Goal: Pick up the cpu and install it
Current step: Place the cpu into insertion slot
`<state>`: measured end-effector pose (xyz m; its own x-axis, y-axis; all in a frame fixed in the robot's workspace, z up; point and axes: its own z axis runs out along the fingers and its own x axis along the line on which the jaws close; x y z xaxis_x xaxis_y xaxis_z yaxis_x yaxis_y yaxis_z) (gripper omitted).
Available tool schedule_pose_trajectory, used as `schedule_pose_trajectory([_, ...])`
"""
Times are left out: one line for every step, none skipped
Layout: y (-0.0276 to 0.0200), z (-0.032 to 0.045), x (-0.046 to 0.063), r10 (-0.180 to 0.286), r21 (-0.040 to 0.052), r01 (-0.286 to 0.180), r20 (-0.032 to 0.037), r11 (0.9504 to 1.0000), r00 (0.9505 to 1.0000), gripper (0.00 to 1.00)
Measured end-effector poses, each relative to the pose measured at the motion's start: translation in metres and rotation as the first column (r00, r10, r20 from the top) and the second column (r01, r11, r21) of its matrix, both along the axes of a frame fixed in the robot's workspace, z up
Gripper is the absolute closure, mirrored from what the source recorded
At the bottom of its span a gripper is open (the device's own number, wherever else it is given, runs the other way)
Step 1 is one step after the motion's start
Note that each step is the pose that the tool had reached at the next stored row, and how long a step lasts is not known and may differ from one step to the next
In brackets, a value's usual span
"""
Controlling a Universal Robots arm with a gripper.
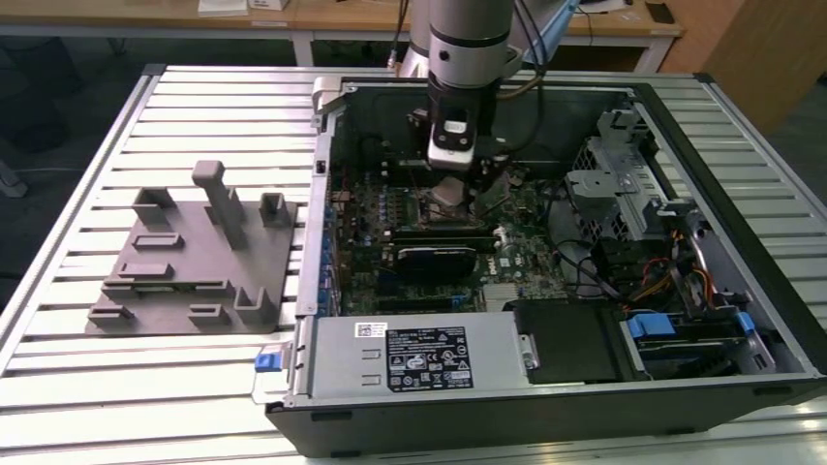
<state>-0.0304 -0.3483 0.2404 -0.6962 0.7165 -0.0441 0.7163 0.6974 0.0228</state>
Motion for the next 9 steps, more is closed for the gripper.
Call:
schedule_pose_trajectory([0.0, -0.0001, 0.0, -0.018, 0.0, 0.018, 0.0, 0.9998, 0.9998, 0.46])
schedule_pose_trajectory([0.0, -0.0001, 0.0, -0.036, 0.0, 0.036, 0.0, 0.9994, 0.9994, 0.46])
schedule_pose_trajectory([0.0, -0.0002, 0.0, -0.054, 0.0001, 0.054, 0.0, 0.9985, 0.9985, 0.46])
schedule_pose_trajectory([0.0, -0.0003, 0.0, -0.072, 0.0, 0.072, 0.0, 0.9974, 0.9974, 0.46])
schedule_pose_trajectory([0.0, -0.0004, 0.0, -0.09, 0.0, 0.09, 0.0, 0.9959, 0.9959, 0.46])
schedule_pose_trajectory([0.0, -0.0004, 0.0, -0.108, 0.0, 0.108, 0.0, 0.9941, 0.9941, 0.46])
schedule_pose_trajectory([0.0, -0.0005, 0.0, -0.127, 0.0, 0.127, 0.0, 0.9919, 0.9919, 0.46])
schedule_pose_trajectory([0.0, -0.0006, 0.0, -0.145, 0.0, 0.145, 0.0, 0.9894, 0.9894, 0.46])
schedule_pose_trajectory([0.0, -0.0007, 0.0, -0.163, 0.0, 0.163, 0.0, 0.9866, 0.9866, 0.46])
